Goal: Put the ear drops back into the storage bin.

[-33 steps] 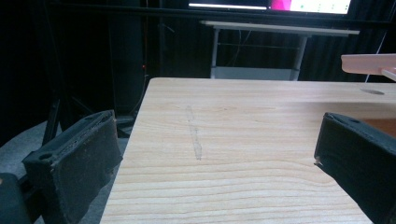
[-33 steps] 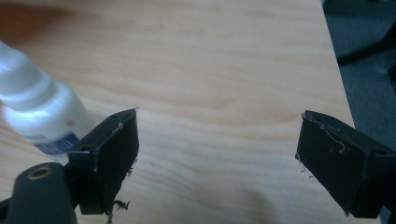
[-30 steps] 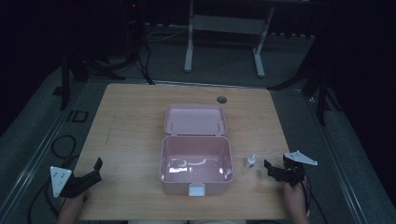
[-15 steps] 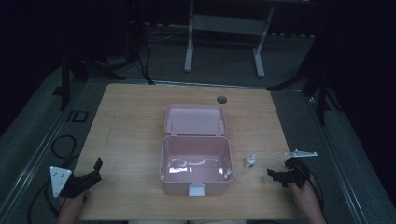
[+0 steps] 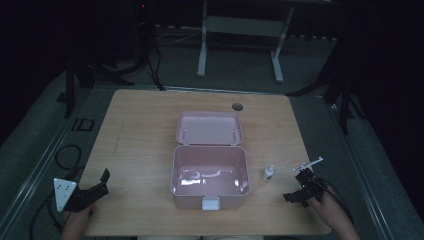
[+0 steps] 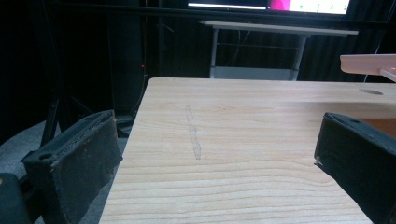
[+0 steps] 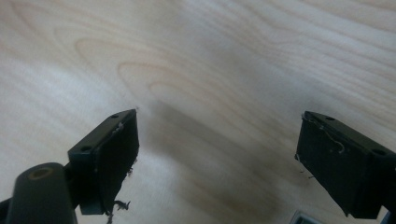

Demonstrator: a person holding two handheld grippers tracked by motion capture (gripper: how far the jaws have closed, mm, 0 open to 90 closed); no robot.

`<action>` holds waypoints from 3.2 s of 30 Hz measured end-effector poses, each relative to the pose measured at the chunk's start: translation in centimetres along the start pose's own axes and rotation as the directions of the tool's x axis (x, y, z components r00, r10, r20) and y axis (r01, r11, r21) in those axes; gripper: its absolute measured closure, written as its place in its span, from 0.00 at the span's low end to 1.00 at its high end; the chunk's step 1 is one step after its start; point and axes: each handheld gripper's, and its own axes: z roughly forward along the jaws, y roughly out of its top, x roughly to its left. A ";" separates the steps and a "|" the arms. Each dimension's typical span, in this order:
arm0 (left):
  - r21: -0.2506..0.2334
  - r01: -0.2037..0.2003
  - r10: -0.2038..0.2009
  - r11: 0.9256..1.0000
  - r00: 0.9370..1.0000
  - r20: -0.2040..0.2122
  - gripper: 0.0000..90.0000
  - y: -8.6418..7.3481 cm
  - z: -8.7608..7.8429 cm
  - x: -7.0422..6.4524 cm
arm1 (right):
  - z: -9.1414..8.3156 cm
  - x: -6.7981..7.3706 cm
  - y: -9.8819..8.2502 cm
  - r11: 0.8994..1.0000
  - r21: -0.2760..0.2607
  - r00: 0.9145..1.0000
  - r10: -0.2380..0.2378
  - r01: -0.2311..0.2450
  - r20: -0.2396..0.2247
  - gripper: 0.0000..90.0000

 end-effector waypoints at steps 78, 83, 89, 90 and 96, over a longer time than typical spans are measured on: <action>0.002 0.003 -0.003 1.000 1.000 0.010 0.00 0.0 0.0 0.1 | 1.6 3.5 11.5 0.827 0.326 0.887 -0.449 0.458 -0.105 0.42; 0.003 0.004 -0.004 1.000 1.000 0.010 0.00 0.0 0.0 0.1 | 2.0 3.4 11.9 0.824 0.316 0.881 -0.459 0.470 -0.111 0.46; 0.004 0.005 -0.005 1.000 1.000 0.010 0.00 0.0 0.0 0.1 | 2.3 3.6 12.5 0.816 0.307 0.870 -0.479 0.489 -0.113 0.47; 0.003 0.005 -0.005 1.000 1.000 0.010 0.00 0.0 0.0 0.1 | 2.4 3.7 12.6 0.817 0.309 0.871 -0.477 0.488 -0.115 0.48; 0.004 0.005 -0.005 1.000 1.000 0.012 0.00 0.0 0.0 0.1 | 3.0 3.7 12.9 0.809 0.319 0.869 -0.478 0.494 -0.132 0.52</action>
